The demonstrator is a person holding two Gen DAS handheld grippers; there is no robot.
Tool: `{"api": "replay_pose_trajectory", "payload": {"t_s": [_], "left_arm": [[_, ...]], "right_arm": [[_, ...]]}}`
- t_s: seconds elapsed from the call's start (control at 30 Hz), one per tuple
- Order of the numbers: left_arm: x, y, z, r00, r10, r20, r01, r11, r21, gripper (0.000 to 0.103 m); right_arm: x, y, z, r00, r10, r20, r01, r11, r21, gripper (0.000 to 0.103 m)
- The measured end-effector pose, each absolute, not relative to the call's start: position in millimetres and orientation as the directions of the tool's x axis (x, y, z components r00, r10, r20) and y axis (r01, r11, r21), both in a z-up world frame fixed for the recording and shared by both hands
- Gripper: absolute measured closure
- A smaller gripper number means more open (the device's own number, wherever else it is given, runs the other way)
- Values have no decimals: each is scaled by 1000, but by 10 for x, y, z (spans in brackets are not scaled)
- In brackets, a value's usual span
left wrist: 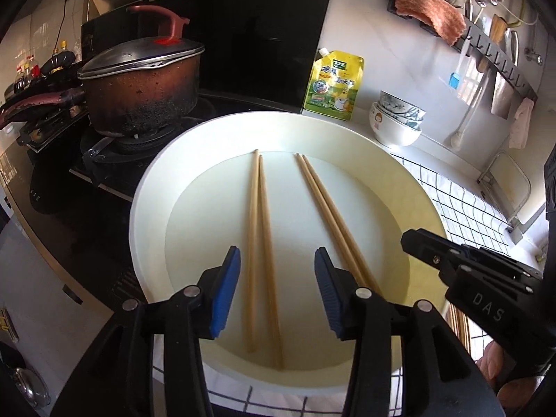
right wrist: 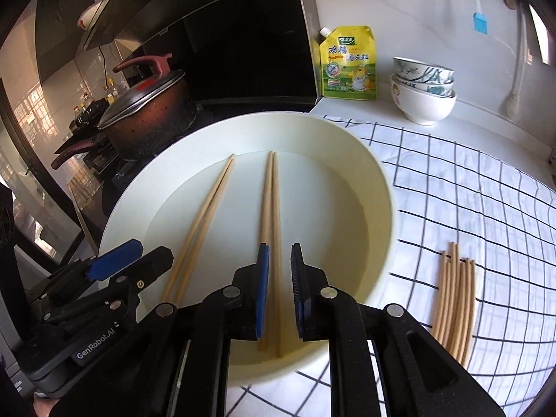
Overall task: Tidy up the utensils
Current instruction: 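Open both tools to drop the chopsticks into the basin water, then move both open tools back toward the remaining chopsticks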
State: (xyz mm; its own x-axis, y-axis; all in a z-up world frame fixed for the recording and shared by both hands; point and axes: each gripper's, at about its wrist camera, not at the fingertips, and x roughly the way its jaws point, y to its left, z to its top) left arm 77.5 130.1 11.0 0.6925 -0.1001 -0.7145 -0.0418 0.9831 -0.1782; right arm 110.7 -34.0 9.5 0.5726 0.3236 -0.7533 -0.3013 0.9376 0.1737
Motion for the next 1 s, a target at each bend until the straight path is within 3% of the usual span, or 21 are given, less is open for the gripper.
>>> {"api": "replay_pose_trajectory", "payload": {"t_s": [0.3, 0.57, 0.7, 1.0], "left_arm": [[569, 1058, 113, 684, -132, -717, -8, 982, -189, 58], [422, 823, 132, 681, -153, -716, 24, 982, -188, 48], [347, 708, 151, 683, -165, -712, 39, 981, -189, 43], [138, 454, 223, 702, -188, -687, 71, 978, -195, 36]], "right_arm": [[836, -681, 186, 606, 298, -737, -259, 950, 172, 89], [613, -967, 163, 620, 277, -734, -228, 959, 168, 86], [508, -1141, 145, 629, 258, -734, -205, 965, 163, 79], [275, -1592, 61, 638, 184, -747, -136, 983, 126, 78]]}}
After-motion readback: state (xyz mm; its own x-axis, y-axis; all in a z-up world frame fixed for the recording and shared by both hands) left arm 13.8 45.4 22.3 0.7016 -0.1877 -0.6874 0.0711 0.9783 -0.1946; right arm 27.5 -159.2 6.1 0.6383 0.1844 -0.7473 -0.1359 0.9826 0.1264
